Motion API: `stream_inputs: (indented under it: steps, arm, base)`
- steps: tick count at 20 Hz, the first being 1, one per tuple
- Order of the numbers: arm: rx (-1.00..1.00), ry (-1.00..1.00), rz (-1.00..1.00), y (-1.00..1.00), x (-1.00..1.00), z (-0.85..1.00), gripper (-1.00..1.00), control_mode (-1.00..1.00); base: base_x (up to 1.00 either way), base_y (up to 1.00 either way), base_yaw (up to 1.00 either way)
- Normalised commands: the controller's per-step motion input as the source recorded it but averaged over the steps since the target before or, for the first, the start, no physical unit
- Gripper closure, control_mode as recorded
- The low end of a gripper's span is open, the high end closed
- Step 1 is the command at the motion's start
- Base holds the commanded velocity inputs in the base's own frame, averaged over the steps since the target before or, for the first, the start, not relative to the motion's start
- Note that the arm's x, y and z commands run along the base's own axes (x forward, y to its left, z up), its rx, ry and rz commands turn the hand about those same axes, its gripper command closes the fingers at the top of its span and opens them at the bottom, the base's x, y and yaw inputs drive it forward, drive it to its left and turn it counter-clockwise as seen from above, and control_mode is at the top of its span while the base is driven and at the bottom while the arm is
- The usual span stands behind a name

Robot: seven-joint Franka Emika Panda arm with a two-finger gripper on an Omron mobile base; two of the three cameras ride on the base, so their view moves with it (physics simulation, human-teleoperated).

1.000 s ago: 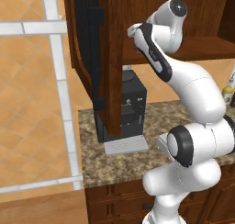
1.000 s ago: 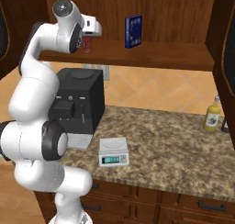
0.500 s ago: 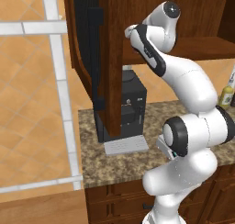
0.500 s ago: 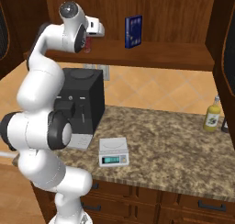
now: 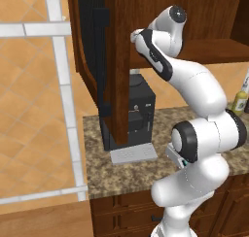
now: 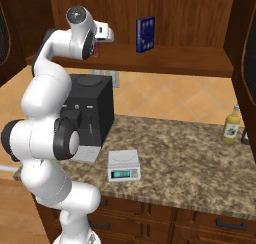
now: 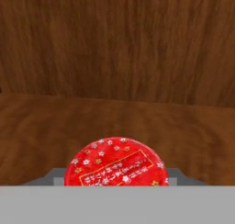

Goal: Pick the yogurt and place it on the digital scale for weighing, and close the cabinet.

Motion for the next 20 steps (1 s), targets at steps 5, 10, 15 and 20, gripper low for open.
stream_inputs:
  steps: [5, 10, 15, 20]
  arm:
    - [0.0, -0.06, 0.0, 0.0, -0.06, -0.07, 1.0, -1.0]
    - [0.06, -0.15, 0.0, -0.07, -0.52, 0.23, 1.0, -1.0]
    - [0.02, -0.2, 0.0, -0.03, -0.69, 0.38, 1.0, -1.0]
    - [0.02, -0.18, 0.0, -0.03, -0.84, 0.23, 1.0, -1.0]
  base:
    - [0.0, 0.0, 0.0]
    - [0.0, 0.0, 0.0]
    - [0.0, 0.0, 0.0]
    - [0.0, 0.0, 0.0]
